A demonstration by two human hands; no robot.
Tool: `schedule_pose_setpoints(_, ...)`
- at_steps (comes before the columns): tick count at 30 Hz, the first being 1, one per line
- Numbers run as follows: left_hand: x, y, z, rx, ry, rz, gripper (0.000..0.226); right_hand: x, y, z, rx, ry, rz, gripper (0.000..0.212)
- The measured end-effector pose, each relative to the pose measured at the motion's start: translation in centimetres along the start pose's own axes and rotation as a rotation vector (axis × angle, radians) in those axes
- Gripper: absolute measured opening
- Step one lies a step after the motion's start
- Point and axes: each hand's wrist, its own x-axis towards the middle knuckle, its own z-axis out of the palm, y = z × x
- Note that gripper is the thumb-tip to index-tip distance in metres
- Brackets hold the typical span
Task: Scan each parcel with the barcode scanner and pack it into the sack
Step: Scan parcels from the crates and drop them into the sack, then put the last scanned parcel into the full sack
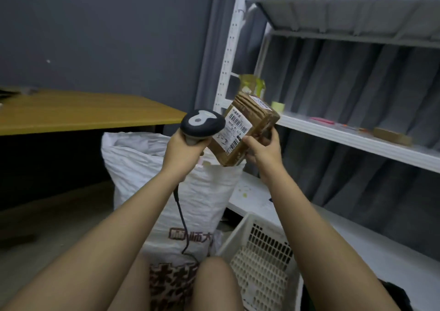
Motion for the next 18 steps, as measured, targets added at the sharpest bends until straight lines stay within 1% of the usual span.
schedule_pose_setpoints(4, 1.4, -0.7, -4.5, 0.061, 0.080, -0.024, 0.040, 1.7, 0.7, 4.0, 0.037, 0.001, 0.026, 0.080)
schedule_pose_setpoints(7, 2.3, -1.9, -6.5, 0.069, 0.126, -0.067, 0.044, 2.4, 1.5, 5.7, 0.002, 0.000, 0.065, 0.085)
schedule_pose_setpoints(11, 4.4, -4.1, -8.6, 0.112, 0.148, -0.101, 0.041, 4.5, 3.5, 8.0, -0.060, -0.018, 0.096, 0.085)
schedule_pose_setpoints(14, 6.9, -6.2, -9.6, 0.165, 0.143, -0.123, 0.033, 6.8, 5.9, 10.1, -0.101, -0.024, 0.119, 0.080)
schedule_pose_setpoints(18, 11.2, -8.2, -10.3, 0.238, 0.096, -0.153, 0.024, 10.4, 8.8, 13.2, -0.196, 0.003, 0.196, 0.076)
